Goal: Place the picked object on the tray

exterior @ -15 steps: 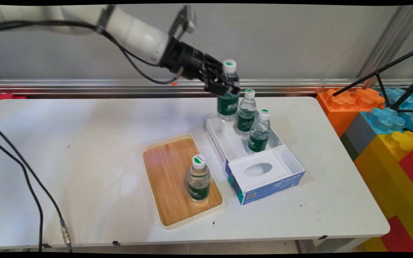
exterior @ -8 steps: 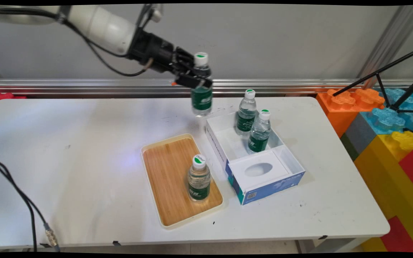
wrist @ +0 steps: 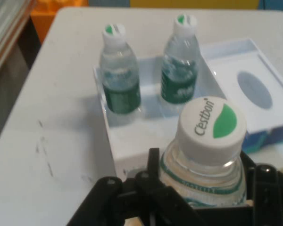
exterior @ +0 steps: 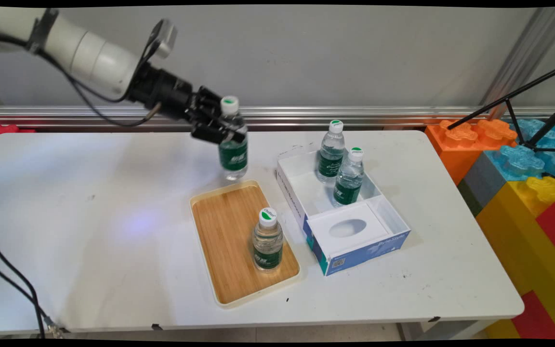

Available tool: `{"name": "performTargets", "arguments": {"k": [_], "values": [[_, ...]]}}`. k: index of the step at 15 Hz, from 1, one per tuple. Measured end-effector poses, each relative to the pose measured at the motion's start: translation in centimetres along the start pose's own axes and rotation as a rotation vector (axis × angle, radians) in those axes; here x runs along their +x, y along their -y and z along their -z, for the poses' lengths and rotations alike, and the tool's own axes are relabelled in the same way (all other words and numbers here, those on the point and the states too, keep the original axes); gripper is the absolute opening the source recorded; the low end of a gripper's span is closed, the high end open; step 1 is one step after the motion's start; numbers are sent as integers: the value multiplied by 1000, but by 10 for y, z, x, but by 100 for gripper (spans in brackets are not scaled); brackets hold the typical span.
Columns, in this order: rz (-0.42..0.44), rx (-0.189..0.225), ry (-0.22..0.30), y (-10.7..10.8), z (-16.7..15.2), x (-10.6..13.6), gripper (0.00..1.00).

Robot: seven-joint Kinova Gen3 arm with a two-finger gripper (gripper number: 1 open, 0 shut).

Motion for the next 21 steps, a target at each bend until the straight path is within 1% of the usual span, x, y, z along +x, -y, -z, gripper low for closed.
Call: {"name": "performTargets", "arguments": {"k": [4, 7, 10, 21], "values": [[1, -16, 27, -10, 4, -28, 0], [1, -17, 39, -13, 0, -40, 0], [7, -11, 39, -13, -11, -48, 0], [0, -2, 38, -4, -48, -64, 0]]}}
